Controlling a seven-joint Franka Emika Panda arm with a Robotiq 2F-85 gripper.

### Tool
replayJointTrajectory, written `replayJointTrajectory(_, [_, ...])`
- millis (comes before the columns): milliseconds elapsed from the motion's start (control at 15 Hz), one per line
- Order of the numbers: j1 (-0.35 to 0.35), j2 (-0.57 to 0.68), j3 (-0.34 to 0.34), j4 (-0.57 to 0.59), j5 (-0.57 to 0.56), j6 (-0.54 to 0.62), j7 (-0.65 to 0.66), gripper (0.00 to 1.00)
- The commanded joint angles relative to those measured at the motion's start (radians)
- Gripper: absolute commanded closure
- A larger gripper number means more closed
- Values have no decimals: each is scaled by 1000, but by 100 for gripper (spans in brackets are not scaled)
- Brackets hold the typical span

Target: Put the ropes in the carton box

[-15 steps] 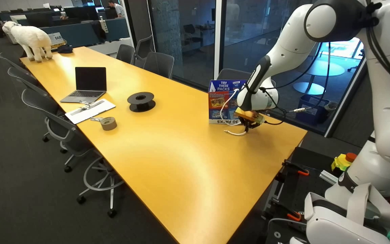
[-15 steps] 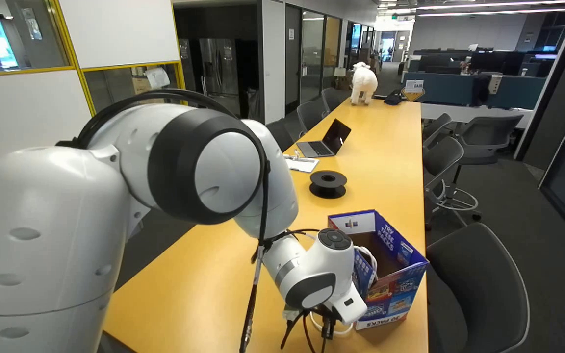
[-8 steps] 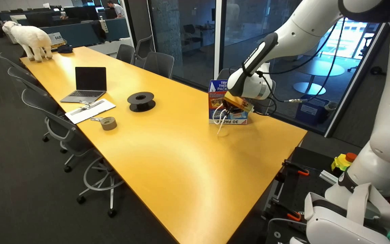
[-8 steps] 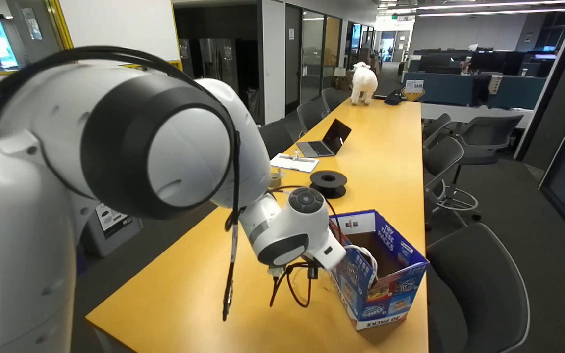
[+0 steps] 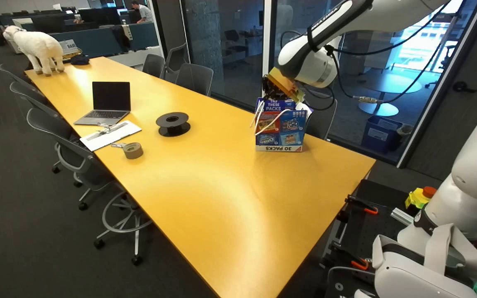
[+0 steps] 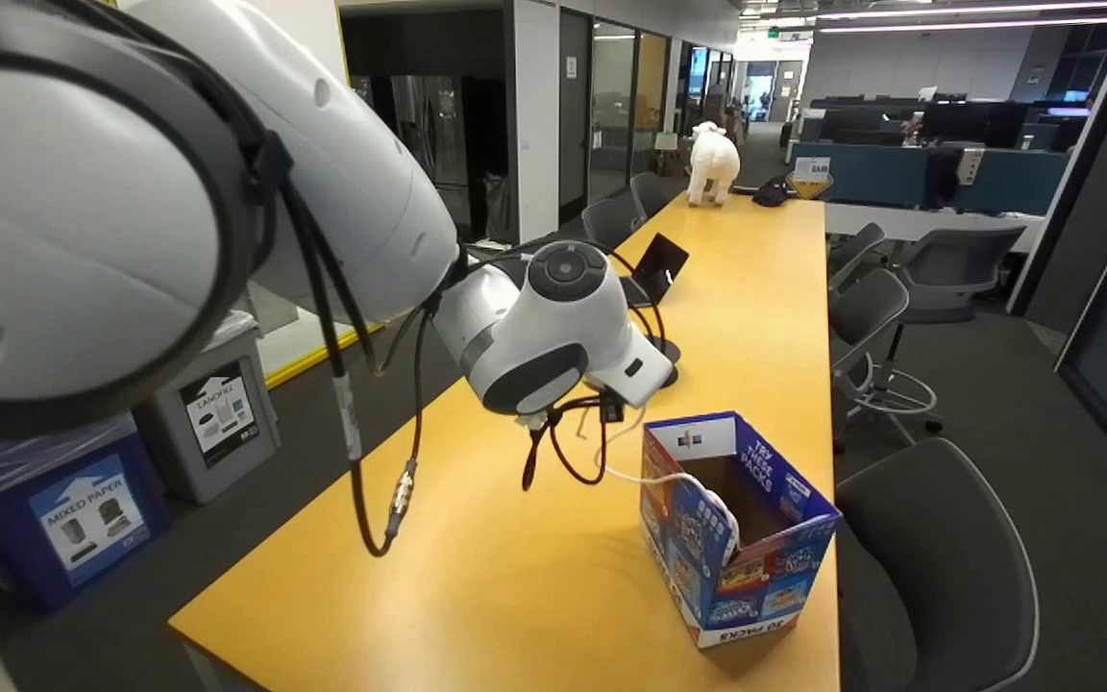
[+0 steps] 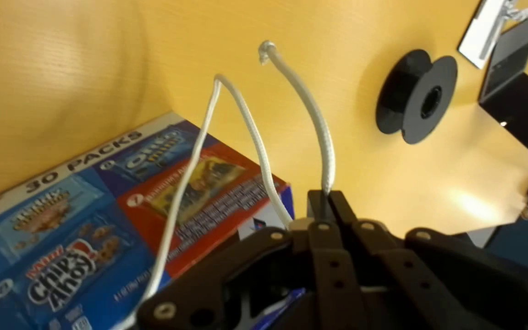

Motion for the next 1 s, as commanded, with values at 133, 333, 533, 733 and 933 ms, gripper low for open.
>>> replayJointTrajectory(133, [-9,-52,-87,78,-407,4,393,99])
replayJointTrajectory(333, [-29,-102,-130,163,-647,-79,627,99])
replayJointTrajectory(533, [-57,-111,-108,306,-849,-191,858,99])
replayJointTrajectory(733, [-46,-99,-72,440,-1015,-314,1044,99])
replayJointTrajectory(933, [-31,-73,-27,545,-1145,-443,1163,99])
